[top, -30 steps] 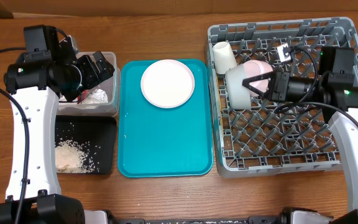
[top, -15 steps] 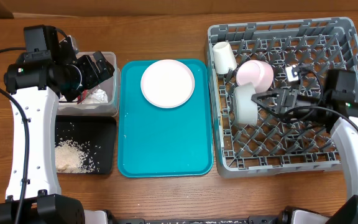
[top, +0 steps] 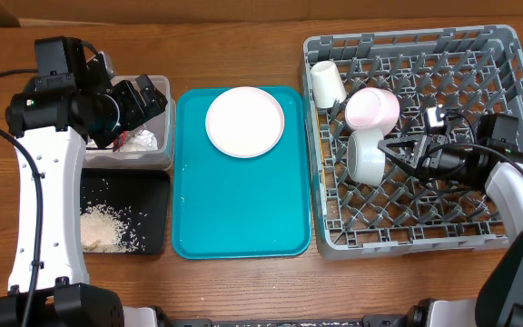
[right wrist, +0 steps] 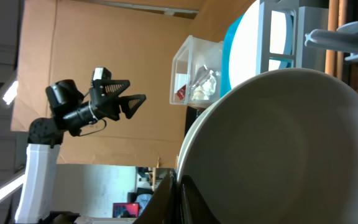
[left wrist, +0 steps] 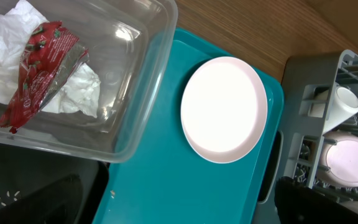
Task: Sort waste into correct bins and load items into the dishwasher
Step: 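Lower the bowl into the rack and open the right gripper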
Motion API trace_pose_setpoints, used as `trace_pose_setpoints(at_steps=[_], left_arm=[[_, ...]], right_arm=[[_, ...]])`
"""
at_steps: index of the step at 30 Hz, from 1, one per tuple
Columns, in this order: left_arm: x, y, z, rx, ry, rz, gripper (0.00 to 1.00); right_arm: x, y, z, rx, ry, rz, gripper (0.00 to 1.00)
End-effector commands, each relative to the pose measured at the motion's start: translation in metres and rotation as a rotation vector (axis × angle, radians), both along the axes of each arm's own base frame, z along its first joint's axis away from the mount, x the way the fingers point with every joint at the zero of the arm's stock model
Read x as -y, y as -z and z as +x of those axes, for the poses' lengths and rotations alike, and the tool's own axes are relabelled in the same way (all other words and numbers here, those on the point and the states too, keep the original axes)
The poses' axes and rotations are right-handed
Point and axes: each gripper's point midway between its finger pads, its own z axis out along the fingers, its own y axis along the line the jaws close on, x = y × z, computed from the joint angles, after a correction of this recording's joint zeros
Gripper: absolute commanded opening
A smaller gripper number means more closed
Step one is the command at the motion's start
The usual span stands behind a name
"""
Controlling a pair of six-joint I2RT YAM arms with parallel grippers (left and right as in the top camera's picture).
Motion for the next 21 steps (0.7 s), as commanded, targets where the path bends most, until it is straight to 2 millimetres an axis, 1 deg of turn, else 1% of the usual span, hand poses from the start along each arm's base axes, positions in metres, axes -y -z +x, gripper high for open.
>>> trace_pose_setpoints(at_steps=[1, 5, 10, 11, 13, 16, 18, 19, 21], left_arm=[[0.0, -0.004, 0.002, 0.013, 0.01, 0.001, 1.0], [0.0, -0.004, 0.002, 0.013, 0.01, 0.001, 1.0], [0.0, -0.004, 0.002, 0.013, 0.01, 0.001, 1.0], [0.0, -0.004, 0.002, 0.013, 0.01, 0.001, 1.0], [0.0, -0.004, 0.002, 0.013, 0.01, 0.001, 1.0], [0.0, -0.004, 0.002, 0.013, 0.01, 0.001, 1.0], [0.0, -0.004, 0.002, 0.013, 0.01, 0.001, 1.0], [0.0, -0.004, 0.002, 0.013, 0.01, 0.001, 1.0], [0.0, -0.004, 0.002, 0.013, 0.009, 0.001, 1.0]], right_arm=[[0.003, 0.009, 0.001, 0.004, 0.005, -0.01, 0.04], [0.013, 0.02, 0.005, -0.021, 0.04, -0.052, 0.04], [0.022, 0.023, 0.007, -0.027, 0.069, -0.068, 0.04], [0.027, 0.023, 0.008, -0.025, 0.083, -0.069, 0.09], [0.033, 0.022, 0.009, -0.02, 0.102, -0.071, 0.22], [0.044, 0.022, 0.012, -0.007, 0.132, -0.076, 0.45], [0.049, 0.022, 0.012, -0.005, 0.148, -0.077, 0.53], [0.055, 0.022, 0.013, -0.002, 0.166, -0.078, 0.57], [0.062, 0.021, 0.015, 0.009, 0.185, -0.083, 0.62]])
